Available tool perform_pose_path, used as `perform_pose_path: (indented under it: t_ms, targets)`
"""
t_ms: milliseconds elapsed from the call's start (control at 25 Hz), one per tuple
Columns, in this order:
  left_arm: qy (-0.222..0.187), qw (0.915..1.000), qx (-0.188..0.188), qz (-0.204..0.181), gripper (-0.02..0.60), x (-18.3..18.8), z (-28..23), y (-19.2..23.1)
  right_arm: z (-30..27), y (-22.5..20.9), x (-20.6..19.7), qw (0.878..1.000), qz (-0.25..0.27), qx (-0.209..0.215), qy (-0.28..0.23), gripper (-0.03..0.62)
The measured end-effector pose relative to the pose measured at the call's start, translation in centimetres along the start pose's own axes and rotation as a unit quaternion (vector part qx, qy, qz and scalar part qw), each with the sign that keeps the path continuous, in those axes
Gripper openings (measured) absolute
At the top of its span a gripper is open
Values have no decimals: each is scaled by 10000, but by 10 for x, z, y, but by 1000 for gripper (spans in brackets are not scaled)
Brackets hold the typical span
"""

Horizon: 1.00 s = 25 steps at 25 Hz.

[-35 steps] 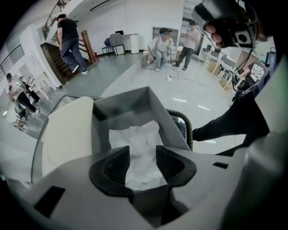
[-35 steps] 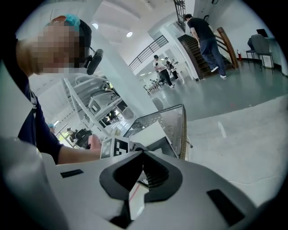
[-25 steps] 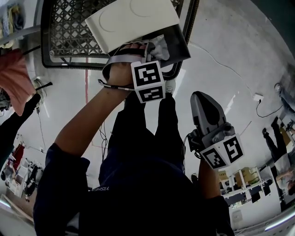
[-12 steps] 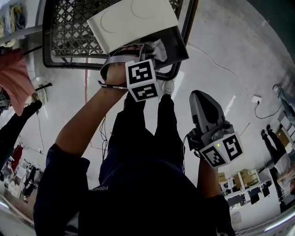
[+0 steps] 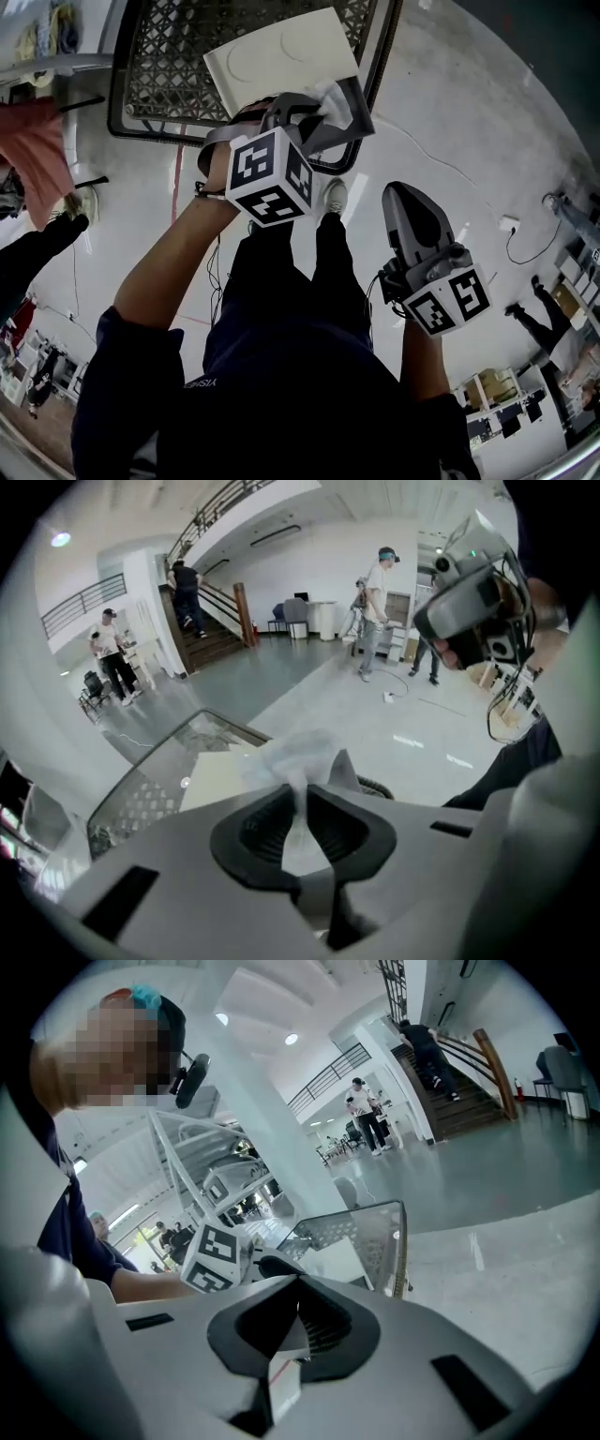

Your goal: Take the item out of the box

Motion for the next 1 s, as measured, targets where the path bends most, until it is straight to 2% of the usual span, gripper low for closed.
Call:
perform_pose_path:
  t_ms: [200, 360, 800, 1000]
  targets:
    - [-711, 9964, 431, 161, 55, 37, 60, 7, 10, 17, 25, 9992, 255, 164, -249, 23]
    - [-1289, 9887, 685, 341, 55, 58, 107, 5, 22, 34, 49, 9973, 483, 276, -480, 23]
    - [-2447, 9591, 1240, 700, 55, 96, 213, -15, 53, 79, 118, 9855, 1144, 583, -1110, 23]
    - [-2943, 9407, 1533, 709, 55, 118, 256, -26, 69, 98, 145, 9758, 1441, 690, -1490, 23]
Point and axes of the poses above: the fingertips, and each gripper's own axes: z backward along the fingers, y to its left, x out of its top, the point moved 2 cm from there along z, backward along the fingers, and after that the axes turned 10 degrees about -x, right-handed, at the moved point
